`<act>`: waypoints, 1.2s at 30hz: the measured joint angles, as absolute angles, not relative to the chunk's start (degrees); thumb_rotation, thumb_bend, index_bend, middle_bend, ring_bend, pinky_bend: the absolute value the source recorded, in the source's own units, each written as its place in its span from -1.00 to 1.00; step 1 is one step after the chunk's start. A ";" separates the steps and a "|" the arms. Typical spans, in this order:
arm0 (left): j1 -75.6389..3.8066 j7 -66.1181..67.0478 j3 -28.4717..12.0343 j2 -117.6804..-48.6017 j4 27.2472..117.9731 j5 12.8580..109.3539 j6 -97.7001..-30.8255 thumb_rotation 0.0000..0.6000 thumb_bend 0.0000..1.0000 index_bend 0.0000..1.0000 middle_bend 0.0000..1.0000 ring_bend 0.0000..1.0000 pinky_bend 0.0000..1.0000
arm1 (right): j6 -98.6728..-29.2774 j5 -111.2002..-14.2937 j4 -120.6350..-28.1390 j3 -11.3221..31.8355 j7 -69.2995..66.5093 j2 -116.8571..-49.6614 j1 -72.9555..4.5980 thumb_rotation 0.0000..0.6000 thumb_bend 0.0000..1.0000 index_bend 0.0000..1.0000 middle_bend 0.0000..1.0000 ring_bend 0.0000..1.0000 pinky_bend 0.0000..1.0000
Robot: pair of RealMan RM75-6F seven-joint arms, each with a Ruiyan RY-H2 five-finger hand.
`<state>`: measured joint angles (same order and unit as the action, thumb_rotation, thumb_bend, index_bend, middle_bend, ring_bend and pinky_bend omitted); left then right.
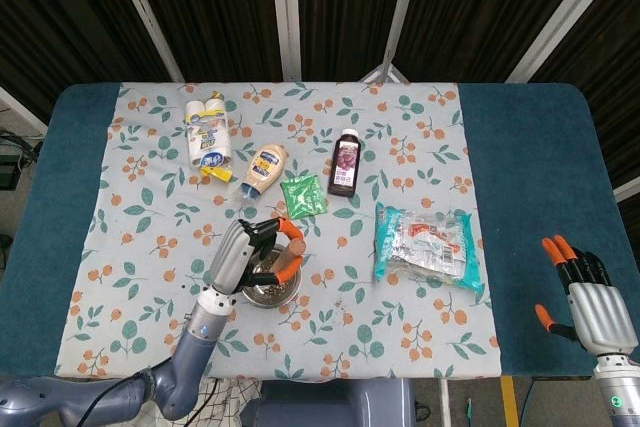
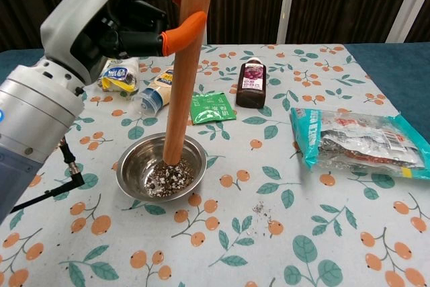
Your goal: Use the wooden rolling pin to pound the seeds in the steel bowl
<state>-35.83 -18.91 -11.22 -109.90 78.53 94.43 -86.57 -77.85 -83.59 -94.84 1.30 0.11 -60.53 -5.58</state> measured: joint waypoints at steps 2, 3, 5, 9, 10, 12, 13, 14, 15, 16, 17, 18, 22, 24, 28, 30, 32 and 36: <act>-36.02 -19.50 -11.01 -110.45 77.46 94.66 -86.53 1.00 0.69 0.27 0.52 0.73 0.94 | -77.83 -83.61 -94.83 1.29 0.10 -60.55 -5.59 1.00 -0.29 -1.00 -1.00 -1.00 -1.00; -36.10 -19.87 -10.85 -110.77 76.68 94.85 -86.59 1.00 0.69 0.27 0.52 0.73 0.94 | -77.80 -83.56 -94.85 1.29 0.09 -60.55 -5.59 1.00 -0.29 -1.00 -1.00 -1.00 -1.00; -36.14 -20.58 -10.66 -111.32 75.33 95.01 -86.77 1.00 0.69 0.27 0.52 0.73 0.94 | -77.75 -83.45 -94.93 1.26 0.08 -60.51 -5.56 1.00 -0.29 -1.00 -1.00 -1.00 -1.00; -35.91 -23.07 -10.24 -112.75 72.12 94.83 -87.25 1.00 0.69 0.27 0.52 0.73 0.94 | -77.93 -83.70 -95.02 1.20 0.15 -60.49 -5.50 1.00 -0.29 -1.00 -1.00 -1.00 -1.00; -35.84 -23.54 -10.12 -112.98 71.46 94.83 -87.40 1.00 0.69 0.27 0.52 0.73 0.94 | -77.91 -83.69 -95.03 1.19 0.15 -60.49 -5.50 1.00 -0.29 -1.00 -1.00 -1.00 -1.00; -35.71 -24.62 -9.81 -113.42 70.05 94.94 -87.75 1.00 0.69 0.27 0.52 0.73 0.94 | -77.85 -83.59 -95.05 1.20 0.18 -60.50 -5.50 1.00 -0.29 -1.00 -1.00 -1.00 -1.00; -35.66 -25.01 -9.68 -113.58 69.52 95.00 -87.88 1.00 0.69 0.27 0.52 0.73 0.94 | -77.83 -83.52 -95.04 1.24 0.19 -60.51 -5.52 1.00 -0.29 -1.00 -1.00 -1.00 -1.00; -35.63 -25.37 -9.59 -113.72 69.01 95.07 -88.02 1.00 0.69 0.27 0.52 0.73 0.94 | -77.79 -83.42 -95.06 1.30 0.18 -60.52 -5.55 1.00 -0.29 -1.00 -1.00 -1.00 -1.00; -35.61 -25.82 -9.52 -113.95 68.31 95.15 -88.22 1.00 0.69 0.27 0.52 0.73 0.94 | -77.72 -83.34 -95.08 1.32 0.16 -60.53 -5.57 1.00 -0.29 -1.00 -1.00 -1.00 -1.00; -35.59 -26.17 -9.50 -114.17 67.79 95.17 -88.34 1.00 0.69 0.27 0.52 0.73 0.94 | -77.67 -83.29 -95.10 1.33 0.16 -60.53 -5.57 1.00 -0.29 -1.00 -1.00 -1.00 -1.00; -35.57 -26.57 -9.49 -114.40 67.36 95.14 -88.40 1.00 0.69 0.27 0.52 0.73 0.94 | -77.65 -83.26 -95.11 1.32 0.17 -60.53 -5.58 1.00 -0.29 -1.00 -1.00 -1.00 -1.00; -35.54 -27.13 -9.46 -114.73 66.97 95.01 -88.40 1.00 0.69 0.27 0.52 0.73 0.94 | -77.62 -83.24 -95.12 1.32 0.22 -60.53 -5.58 1.00 -0.29 -1.00 -1.00 -1.00 -1.00; -35.45 -28.52 -9.18 -115.74 65.07 94.99 -88.69 1.00 0.69 0.27 0.52 0.73 0.94 | -77.60 -83.00 -95.15 1.37 0.26 -60.54 -5.56 1.00 -0.29 -1.00 -1.00 -1.00 -1.00; -35.31 -29.32 -8.91 -116.19 63.92 95.02 -88.92 1.00 0.69 0.27 0.52 0.73 0.94 | -77.51 -82.84 -95.14 1.40 0.26 -60.55 -5.56 1.00 -0.29 -1.00 -1.00 -1.00 -1.00; -34.96 -30.55 -8.71 -116.80 62.42 94.77 -89.26 1.00 0.69 0.27 0.52 0.73 0.94 | -77.42 -82.82 -95.29 1.37 0.36 -60.54 -5.57 1.00 -0.29 -1.00 -1.00 -1.00 -1.00; -34.84 -30.99 -8.67 -117.06 61.97 94.64 -89.39 1.00 0.69 0.27 0.52 0.73 0.94 | -77.52 -82.89 -95.31 1.37 0.43 -60.56 -5.55 1.00 -0.29 -1.00 -1.00 -1.00 -1.00; -34.86 -31.16 -8.64 -117.13 61.78 94.77 -89.54 1.00 0.69 0.27 0.52 0.73 0.94 | -77.54 -82.80 -95.38 1.40 0.31 -60.55 -5.53 1.00 -0.29 -1.00 -1.00 -1.00 -1.00; -35.08 -31.32 -8.95 -116.98 62.38 94.99 -89.85 1.00 0.69 0.27 0.52 0.73 0.94 | -77.59 -82.68 -95.44 1.48 0.18 -60.54 -5.50 1.00 -0.29 -1.00 -1.00 -1.00 -1.00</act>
